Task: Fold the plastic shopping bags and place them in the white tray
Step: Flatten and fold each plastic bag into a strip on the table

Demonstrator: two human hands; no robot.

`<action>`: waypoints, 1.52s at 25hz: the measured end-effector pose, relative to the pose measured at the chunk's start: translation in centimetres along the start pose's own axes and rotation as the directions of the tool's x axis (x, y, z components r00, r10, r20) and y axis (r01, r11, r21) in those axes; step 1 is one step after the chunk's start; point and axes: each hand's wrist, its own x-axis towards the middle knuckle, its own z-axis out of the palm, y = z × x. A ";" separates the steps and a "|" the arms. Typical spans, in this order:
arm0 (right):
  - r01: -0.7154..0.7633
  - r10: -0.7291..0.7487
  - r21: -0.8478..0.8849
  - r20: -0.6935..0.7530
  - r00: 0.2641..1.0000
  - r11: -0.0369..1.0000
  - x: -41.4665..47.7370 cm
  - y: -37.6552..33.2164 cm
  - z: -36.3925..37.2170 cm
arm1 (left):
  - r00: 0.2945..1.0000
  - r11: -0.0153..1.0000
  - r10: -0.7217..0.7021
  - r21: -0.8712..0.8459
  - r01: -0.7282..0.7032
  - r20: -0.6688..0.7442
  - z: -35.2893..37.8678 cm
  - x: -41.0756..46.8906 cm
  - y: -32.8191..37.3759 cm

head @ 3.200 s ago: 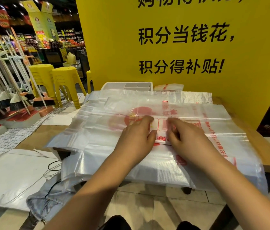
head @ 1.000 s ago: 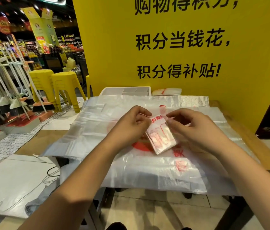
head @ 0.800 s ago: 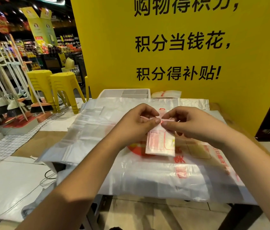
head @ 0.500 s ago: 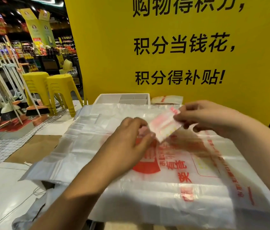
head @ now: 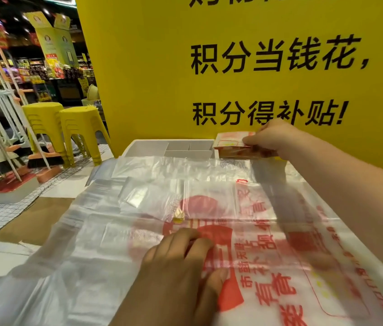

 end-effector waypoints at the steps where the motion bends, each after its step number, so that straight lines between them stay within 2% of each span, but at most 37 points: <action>1: 0.012 -0.013 -0.060 -0.010 1.000 0.998 0.5 0.1 0.5 | 1.000 1.000 0.014 0.010 -0.014 -0.001 0.2 0.1 -0.2; 5: 0.098 -0.115 -0.269 -0.049 0.992 0.958 1.0 0.4 1.5 | 0.997 0.997 0.052 0.068 -0.048 -0.059 1.3 0.1 -0.8; 9: 0.093 -0.145 -0.316 -0.145 0.979 0.944 1.7 1.3 1.9 | 0.998 0.995 0.043 0.095 -0.038 -0.052 1.4 0.0 -0.7; 12: 0.101 -0.163 -0.404 -0.124 0.979 0.909 1.8 1.6 2.4 | 0.999 0.995 0.031 0.098 -0.028 -0.033 1.5 -0.2 -0.6; 17: 0.156 -0.217 -0.394 -0.114 0.970 0.906 1.7 1.8 2.0 | 1.000 0.998 0.002 0.067 -0.003 0.007 1.2 -0.2 -0.5; 24: 0.351 -0.425 -0.353 -0.159 0.891 0.868 -3.1 1.1 -0.7 | 0.999 0.999 -0.043 0.027 0.042 0.028 -0.4 -0.5 0.4; 27: 0.484 -0.542 -0.375 -0.058 0.839 0.791 -9.4 1.7 -1.5 | 0.975 0.995 -0.098 0.014 0.098 0.198 -2.3 -0.2 0.9; 29: 0.546 -0.566 -0.346 0.051 0.823 0.763 -14.8 2.7 -1.8 | 0.966 0.996 -0.080 -0.019 0.087 0.246 -2.8 0.1 1.1; 32: 0.598 -0.582 -0.286 0.148 0.799 0.749 -22.9 5.3 -2.5 | 0.981 0.997 -0.072 -0.016 0.076 0.178 -3.6 -0.1 1.9; 34: 0.661 -0.633 -0.271 0.193 0.750 0.700 -27.6 7.7 -2.9 | 0.999 0.998 -0.049 0.046 0.049 0.001 -4.9 -2.0 2.1; 35: 0.683 -0.646 -0.263 0.223 0.730 0.681 -29.6 8.9 -3.1 | 0.997 1.000 -0.011 0.023 0.013 -0.081 -5.7 -3.6 2.2; 36: 0.692 -0.641 -0.264 0.259 0.722 0.672 -31.2 10.1 -3.2 | 0.994 0.999 0.028 -0.023 -0.030 -0.108 -6.4 -5.3 2.1; 38: 0.699 -0.619 -0.320 0.326 0.715 0.639 -33.1 12.1 -3.2 | 0.997 0.996 0.073 -0.055 -0.073 -0.002 -7.0 -8.8 1.9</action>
